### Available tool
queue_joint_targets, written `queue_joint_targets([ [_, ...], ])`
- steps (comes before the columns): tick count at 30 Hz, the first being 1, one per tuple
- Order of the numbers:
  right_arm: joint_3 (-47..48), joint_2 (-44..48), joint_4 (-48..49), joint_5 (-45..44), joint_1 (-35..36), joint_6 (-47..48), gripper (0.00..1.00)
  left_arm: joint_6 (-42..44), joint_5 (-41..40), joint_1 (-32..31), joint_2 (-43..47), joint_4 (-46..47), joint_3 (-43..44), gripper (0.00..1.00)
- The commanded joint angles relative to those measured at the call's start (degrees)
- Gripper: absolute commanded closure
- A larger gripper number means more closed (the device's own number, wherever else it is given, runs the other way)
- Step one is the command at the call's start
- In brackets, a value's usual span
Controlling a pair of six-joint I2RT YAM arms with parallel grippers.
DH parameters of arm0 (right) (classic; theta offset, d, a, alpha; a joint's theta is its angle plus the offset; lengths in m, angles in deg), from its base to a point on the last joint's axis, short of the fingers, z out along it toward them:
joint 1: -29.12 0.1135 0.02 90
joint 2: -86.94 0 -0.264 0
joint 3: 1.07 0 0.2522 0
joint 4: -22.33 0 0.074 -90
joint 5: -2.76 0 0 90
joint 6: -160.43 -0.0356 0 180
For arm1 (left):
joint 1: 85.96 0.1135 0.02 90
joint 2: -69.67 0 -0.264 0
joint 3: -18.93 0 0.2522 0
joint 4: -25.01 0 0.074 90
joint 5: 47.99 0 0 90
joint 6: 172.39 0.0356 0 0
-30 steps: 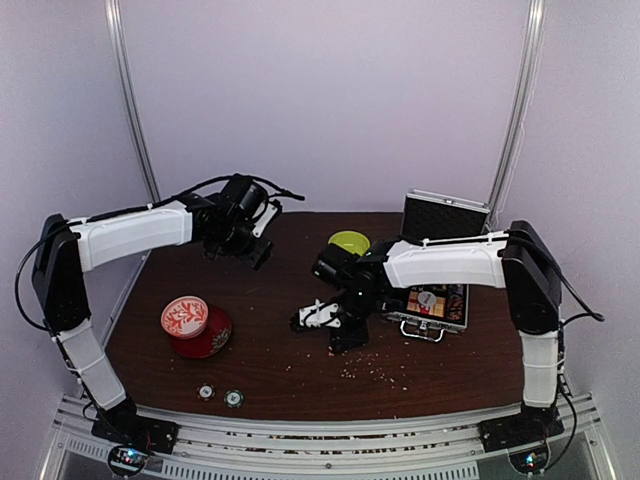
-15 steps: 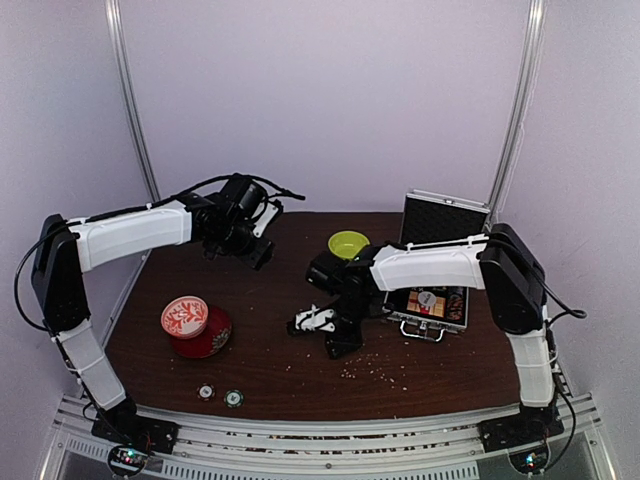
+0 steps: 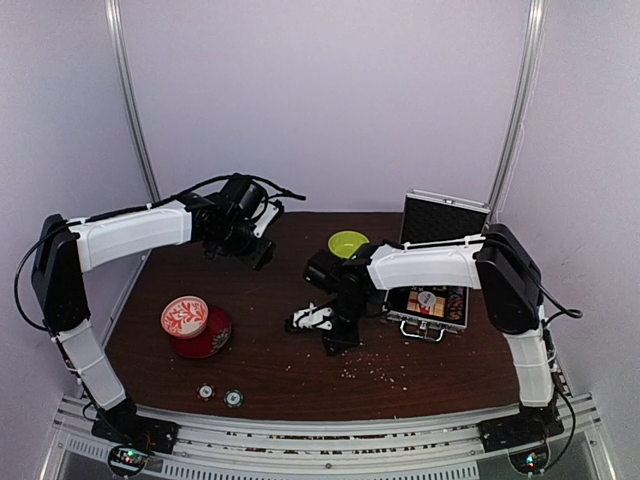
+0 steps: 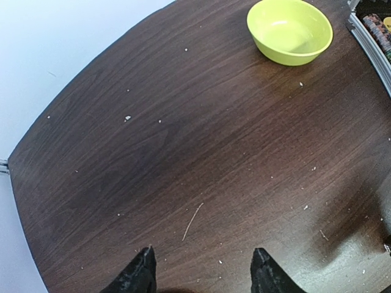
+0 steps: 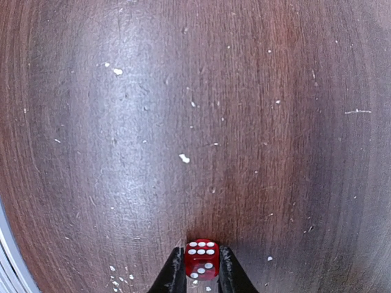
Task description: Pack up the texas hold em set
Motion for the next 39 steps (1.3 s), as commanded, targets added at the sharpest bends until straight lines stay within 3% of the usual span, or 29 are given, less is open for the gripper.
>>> queue_joint_targets([
  [1, 1.26, -0.4, -0.94, -0.01, 0.35, -0.81, 0.81, -0.21, 0.97, 0.34, 0.27, 1.19, 1.98, 0.46],
  [12, -4.65, 8.3, -1.35, 0.19, -4.37, -1.11, 0.83, -0.13, 1.11, 0.34, -0.16, 1.15, 1.87, 0.46],
  [21, -10.93, 18.78, -1.18, 3.48, -21.34, -2.11, 0.83, -0.1, 1.46, 0.3, -1.41, 0.63, 2.15, 0.46],
  [28, -13.33, 22.15, -0.26, -3.54, -31.72, -4.74, 0.83, -0.09, 1.76, 0.33, -2.1, 0.36, 2.34, 0.47],
  [39, -15.17, 19.73, 2.21, -8.38, -34.41, -7.31, 0.84, -0.22, 2.58, 0.29, -2.97, 0.05, 2.51, 0.47],
])
